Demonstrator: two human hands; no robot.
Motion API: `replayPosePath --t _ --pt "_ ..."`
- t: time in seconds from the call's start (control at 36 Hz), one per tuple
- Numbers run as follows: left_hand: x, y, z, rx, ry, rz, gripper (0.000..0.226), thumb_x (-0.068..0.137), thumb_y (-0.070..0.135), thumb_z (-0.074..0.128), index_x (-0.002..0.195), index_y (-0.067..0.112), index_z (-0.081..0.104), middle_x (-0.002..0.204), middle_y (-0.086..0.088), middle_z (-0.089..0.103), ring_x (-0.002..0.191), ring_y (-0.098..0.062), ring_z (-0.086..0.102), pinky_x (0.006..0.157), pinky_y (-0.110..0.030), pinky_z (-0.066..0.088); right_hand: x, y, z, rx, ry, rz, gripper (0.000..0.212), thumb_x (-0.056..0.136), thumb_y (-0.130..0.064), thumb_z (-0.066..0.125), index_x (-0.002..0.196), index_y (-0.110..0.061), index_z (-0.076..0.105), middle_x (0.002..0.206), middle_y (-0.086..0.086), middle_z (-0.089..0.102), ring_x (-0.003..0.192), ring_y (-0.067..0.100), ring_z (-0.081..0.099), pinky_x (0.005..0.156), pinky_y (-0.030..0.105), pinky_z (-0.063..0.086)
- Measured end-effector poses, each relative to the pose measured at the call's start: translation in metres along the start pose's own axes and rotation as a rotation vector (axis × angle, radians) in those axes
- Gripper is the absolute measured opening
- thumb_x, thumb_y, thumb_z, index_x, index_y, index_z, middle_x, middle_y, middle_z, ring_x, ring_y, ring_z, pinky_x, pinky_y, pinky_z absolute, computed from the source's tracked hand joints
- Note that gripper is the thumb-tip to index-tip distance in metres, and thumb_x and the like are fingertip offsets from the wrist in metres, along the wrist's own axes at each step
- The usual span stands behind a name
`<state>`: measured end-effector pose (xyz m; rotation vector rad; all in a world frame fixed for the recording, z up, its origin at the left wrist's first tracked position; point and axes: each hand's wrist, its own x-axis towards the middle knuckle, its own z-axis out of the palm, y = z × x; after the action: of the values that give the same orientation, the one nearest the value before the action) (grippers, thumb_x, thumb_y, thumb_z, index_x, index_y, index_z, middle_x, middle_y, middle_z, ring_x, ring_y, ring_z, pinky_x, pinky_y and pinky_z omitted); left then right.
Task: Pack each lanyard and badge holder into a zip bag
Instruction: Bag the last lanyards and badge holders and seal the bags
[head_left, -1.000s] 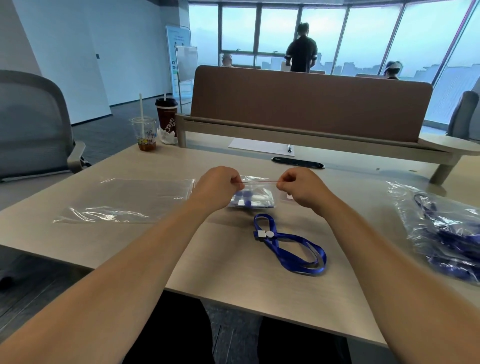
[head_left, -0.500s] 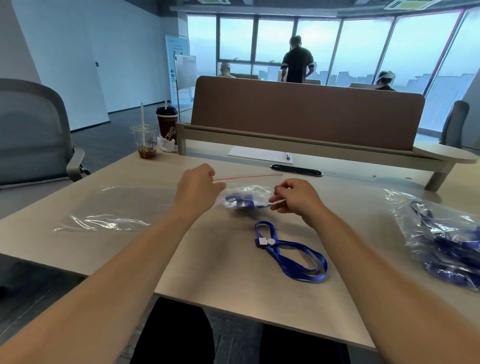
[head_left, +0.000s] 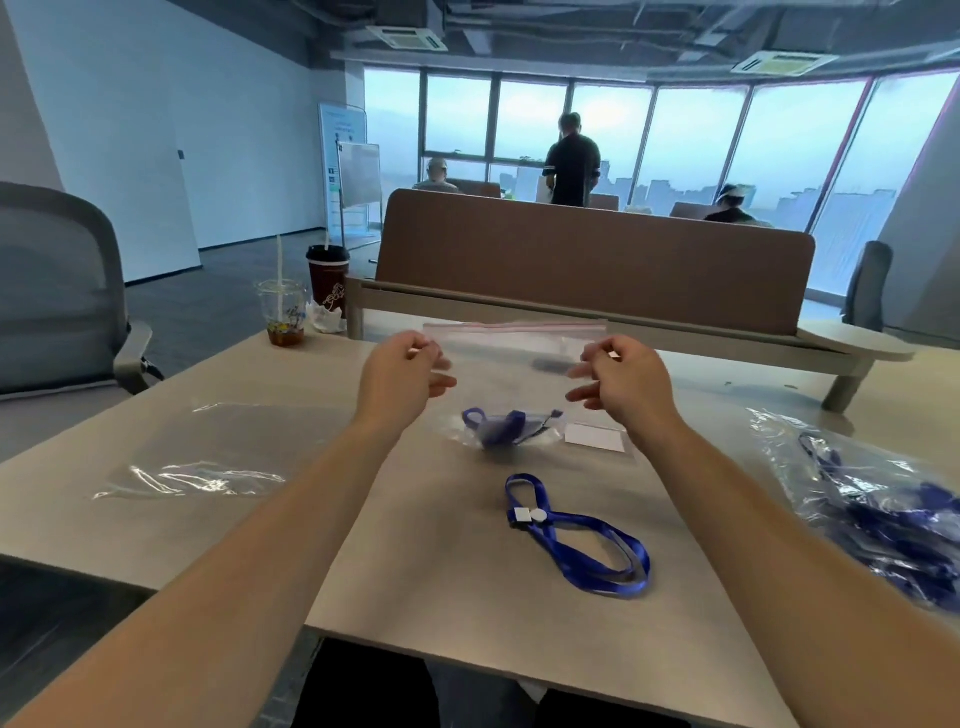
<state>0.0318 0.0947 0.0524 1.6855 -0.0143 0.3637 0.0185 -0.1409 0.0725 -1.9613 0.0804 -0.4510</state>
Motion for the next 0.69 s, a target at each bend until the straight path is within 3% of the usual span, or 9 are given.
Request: replayPosePath --t 0.25,0.36,0.5,0.58,0.69 --pt "-0.003 0.064 0.047 0.066 -0.063 0.261 0.011 0.102 0.019 0.050 0.109 0.018 0.058 0.102 0.001 0.069 0.092 -0.012 0.069 0.086 -0.028 0.058 -0.002 -0.030 -0.061 0.074 0.184 -0.067 0.019 0.107 -0.020 0.041 0.095 -0.019 0.055 0.085 0.013 0.073 0.068 0.026 0.074 0.067 0.040 0.062" --pt "-0.006 0.084 0.078 0.146 -0.108 0.339 0.020 0.100 0.021 0.054 0.120 0.018 0.057 0.108 0.005 0.066 0.100 -0.012 0.062 0.079 -0.017 0.047 -0.002 -0.036 -0.100 0.090 0.275 -0.090 0.015 0.105 -0.019 0.046 0.094 -0.022 0.056 0.085 0.010 0.073 0.072 0.022 0.075 0.076 0.041 0.062" --pt "-0.014 0.107 0.125 0.118 -0.188 0.404 0.019 0.097 0.021 0.057 0.116 0.018 0.057 0.106 0.003 0.068 0.099 -0.013 0.062 0.081 -0.025 0.048 -0.002 -0.035 -0.155 0.048 0.406 -0.110 0.006 0.100 -0.017 0.057 0.103 -0.021 0.056 0.089 0.004 0.073 0.068 0.014 0.074 0.064 0.025 0.061" --pt "-0.024 0.120 0.157 0.115 -0.238 0.436 0.022 0.098 0.023 0.056 0.120 0.017 0.057 0.109 0.002 0.066 0.100 -0.014 0.061 0.077 -0.022 0.043 0.001 -0.027 -0.192 -0.012 0.475 -0.114 0.014 0.093 -0.025 0.062 0.094 -0.038 0.055 0.097 0.003 0.073 0.085 0.022 0.074 0.077 0.042 0.062" --pt "-0.040 0.138 0.202 0.112 -0.294 0.496 0.027 0.100 0.024 0.054 0.126 0.016 0.055 0.109 0.002 0.061 0.099 -0.014 0.056 0.073 -0.017 0.039 -0.005 -0.023 -0.241 0.028 0.539 -0.095 0.018 0.098 -0.014 0.059 0.094 -0.032 0.054 0.089 0.007 0.075 0.071 0.021 0.075 0.068 0.039 0.062"
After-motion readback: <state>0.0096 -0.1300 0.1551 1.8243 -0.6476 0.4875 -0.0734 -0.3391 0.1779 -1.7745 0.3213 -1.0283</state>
